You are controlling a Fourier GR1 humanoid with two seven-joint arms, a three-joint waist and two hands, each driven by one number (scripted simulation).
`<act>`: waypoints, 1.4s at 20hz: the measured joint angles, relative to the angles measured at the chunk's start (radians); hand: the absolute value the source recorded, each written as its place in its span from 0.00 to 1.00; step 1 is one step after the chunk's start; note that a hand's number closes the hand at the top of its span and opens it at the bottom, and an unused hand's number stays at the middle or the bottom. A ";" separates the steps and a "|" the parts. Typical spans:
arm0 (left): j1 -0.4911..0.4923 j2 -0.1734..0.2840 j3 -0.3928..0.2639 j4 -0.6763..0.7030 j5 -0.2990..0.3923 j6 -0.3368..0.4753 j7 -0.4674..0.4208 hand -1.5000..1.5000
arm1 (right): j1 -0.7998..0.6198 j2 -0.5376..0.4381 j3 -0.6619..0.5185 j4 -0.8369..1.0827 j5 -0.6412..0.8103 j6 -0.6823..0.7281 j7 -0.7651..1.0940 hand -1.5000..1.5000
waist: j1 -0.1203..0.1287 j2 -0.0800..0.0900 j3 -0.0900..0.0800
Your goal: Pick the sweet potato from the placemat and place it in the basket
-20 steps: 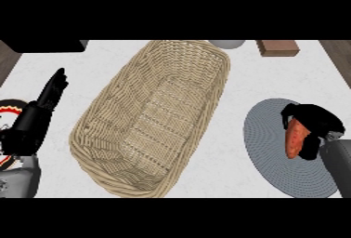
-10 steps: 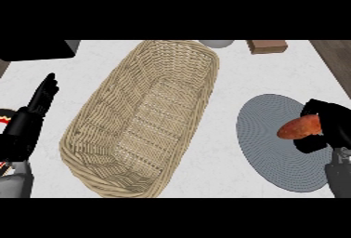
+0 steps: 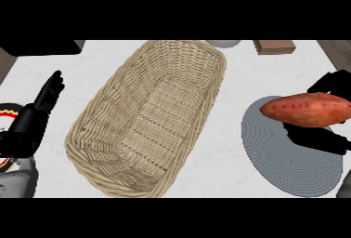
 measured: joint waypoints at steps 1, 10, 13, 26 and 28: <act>-0.001 -0.004 -0.006 0.005 -0.003 -0.001 -0.006 0.50 | -0.025 0.010 0.018 -0.053 -0.002 0.031 0.046 1.00 | 0.006 0.002 0.000; -0.047 -0.001 -0.013 0.031 0.000 -0.021 -0.010 0.50 | -0.494 0.116 0.121 -0.093 -0.043 0.236 0.415 1.00 | 0.048 0.013 0.000; -0.057 -0.007 -0.022 0.029 -0.001 -0.024 -0.003 0.50 | -0.638 0.139 0.140 0.006 -0.061 0.232 0.471 1.00 | 0.055 0.013 0.000; -0.086 -0.025 -0.036 0.027 -0.015 -0.014 0.017 0.50 | -0.940 0.156 0.173 0.468 -0.190 0.131 0.571 1.00 | 0.070 0.019 0.001; -0.086 -0.024 -0.037 0.016 -0.013 -0.017 0.027 0.50 | -0.952 0.156 0.175 0.521 -0.218 0.117 0.579 1.00 | 0.071 0.018 0.001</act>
